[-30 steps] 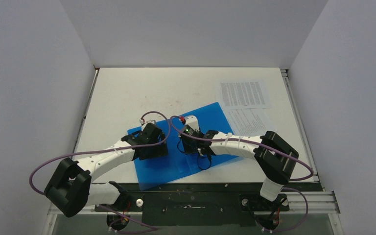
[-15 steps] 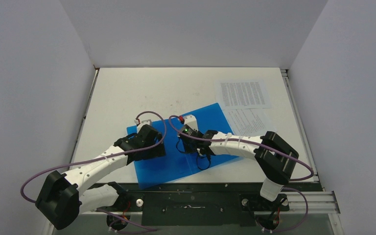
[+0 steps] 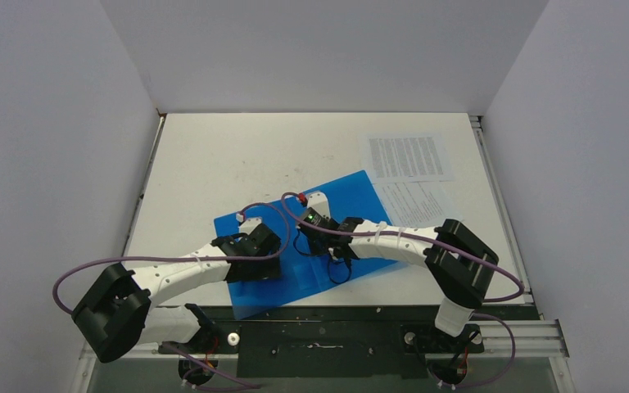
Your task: Put the files into the folder
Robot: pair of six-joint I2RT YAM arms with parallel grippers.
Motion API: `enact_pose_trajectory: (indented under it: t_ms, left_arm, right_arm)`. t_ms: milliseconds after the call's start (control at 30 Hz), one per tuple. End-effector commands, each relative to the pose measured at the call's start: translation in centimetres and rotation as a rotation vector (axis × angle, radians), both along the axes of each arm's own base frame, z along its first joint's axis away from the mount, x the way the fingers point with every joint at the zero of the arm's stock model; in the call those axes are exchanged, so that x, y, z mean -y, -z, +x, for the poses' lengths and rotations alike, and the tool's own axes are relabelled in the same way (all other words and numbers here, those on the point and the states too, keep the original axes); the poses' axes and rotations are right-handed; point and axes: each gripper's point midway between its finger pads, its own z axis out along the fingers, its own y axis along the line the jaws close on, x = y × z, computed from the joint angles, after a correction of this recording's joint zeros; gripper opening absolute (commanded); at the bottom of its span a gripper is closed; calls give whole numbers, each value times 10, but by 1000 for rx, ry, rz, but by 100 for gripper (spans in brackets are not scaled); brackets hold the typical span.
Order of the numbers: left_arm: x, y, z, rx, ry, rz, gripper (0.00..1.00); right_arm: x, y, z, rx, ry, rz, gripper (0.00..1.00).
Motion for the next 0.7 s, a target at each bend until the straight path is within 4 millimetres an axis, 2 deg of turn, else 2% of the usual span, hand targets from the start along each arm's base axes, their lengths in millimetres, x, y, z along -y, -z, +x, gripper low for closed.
enact_pose_trajectory:
  t_ms: [0, 433, 667]
  left_arm:
    - [-1, 3, 1, 14, -20, 26, 92]
    - [-6, 11, -6, -4, -26, 30, 92]
    - [-5, 12, -6, 0, -26, 26, 92]
  right_arm:
    - [-13, -7, 9, 30, 0, 21, 12]
    - [-6, 6, 9, 20, 5, -24, 5]
    - [3, 17, 5, 11, 10, -65, 5]
